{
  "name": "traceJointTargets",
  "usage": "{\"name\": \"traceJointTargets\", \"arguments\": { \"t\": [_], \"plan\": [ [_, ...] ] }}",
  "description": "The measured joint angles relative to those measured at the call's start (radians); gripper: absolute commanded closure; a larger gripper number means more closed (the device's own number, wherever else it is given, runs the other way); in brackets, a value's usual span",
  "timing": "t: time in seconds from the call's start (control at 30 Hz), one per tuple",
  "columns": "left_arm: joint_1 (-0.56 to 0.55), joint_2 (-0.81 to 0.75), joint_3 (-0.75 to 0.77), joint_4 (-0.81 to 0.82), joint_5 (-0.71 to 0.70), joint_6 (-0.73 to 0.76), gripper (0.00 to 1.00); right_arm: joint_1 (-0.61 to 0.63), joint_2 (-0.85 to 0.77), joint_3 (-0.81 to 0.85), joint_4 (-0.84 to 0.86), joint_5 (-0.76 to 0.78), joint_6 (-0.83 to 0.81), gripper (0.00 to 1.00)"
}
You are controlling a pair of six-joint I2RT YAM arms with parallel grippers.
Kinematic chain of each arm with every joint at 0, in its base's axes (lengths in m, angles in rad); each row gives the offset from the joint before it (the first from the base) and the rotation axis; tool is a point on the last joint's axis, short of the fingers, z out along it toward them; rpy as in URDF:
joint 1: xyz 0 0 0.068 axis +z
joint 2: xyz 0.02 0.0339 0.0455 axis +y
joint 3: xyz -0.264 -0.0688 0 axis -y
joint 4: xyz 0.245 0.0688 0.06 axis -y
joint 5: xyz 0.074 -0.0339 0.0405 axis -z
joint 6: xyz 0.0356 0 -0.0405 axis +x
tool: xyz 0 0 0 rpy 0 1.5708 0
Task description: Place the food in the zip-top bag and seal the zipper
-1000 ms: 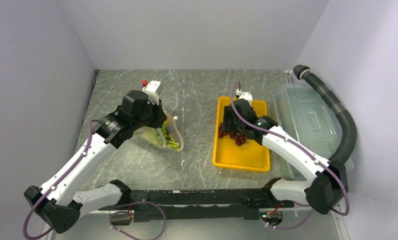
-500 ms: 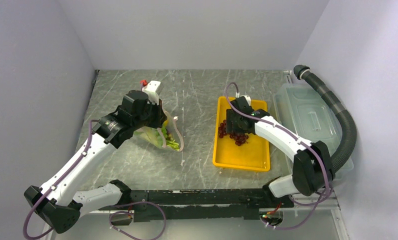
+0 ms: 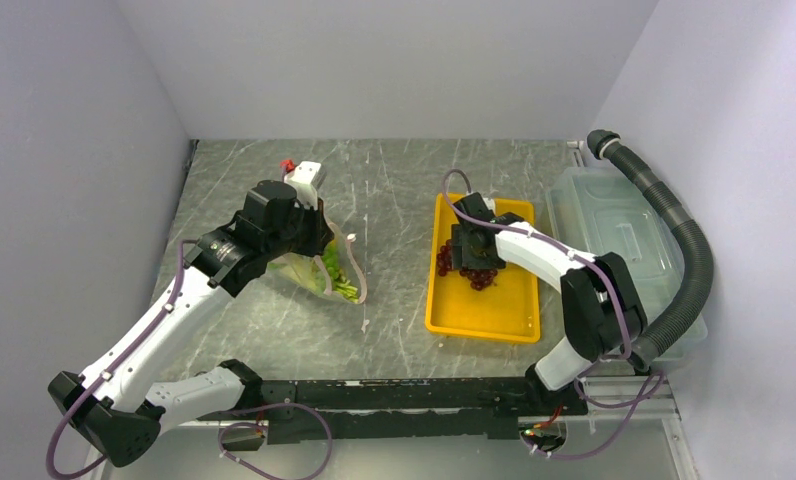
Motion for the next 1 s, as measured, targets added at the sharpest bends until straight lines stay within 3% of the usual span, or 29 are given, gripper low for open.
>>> {"name": "traceJointTargets", "arguments": {
  "t": [0.13,0.47,0.7,1.0],
  "plan": [
    [0.0,0.0,0.0,0.0,0.0,0.0,1.0,0.0,0.025,0.0,0.0,0.019,0.003,0.47],
    [0.0,0.0,0.0,0.0,0.0,0.0,1.0,0.0,0.026,0.0,0.002,0.048,0.011,1.0],
    [0.0,0.0,0.0,0.0,0.0,0.0,1.0,0.0,-0.02,-0.003,-0.007,0.048,0.015,1.0],
    [0.0,0.0,0.0,0.0,0.0,0.0,1.0,0.0,-0.231,-0.014,-0.047,0.052,0.031,1.0]
  ]
}}
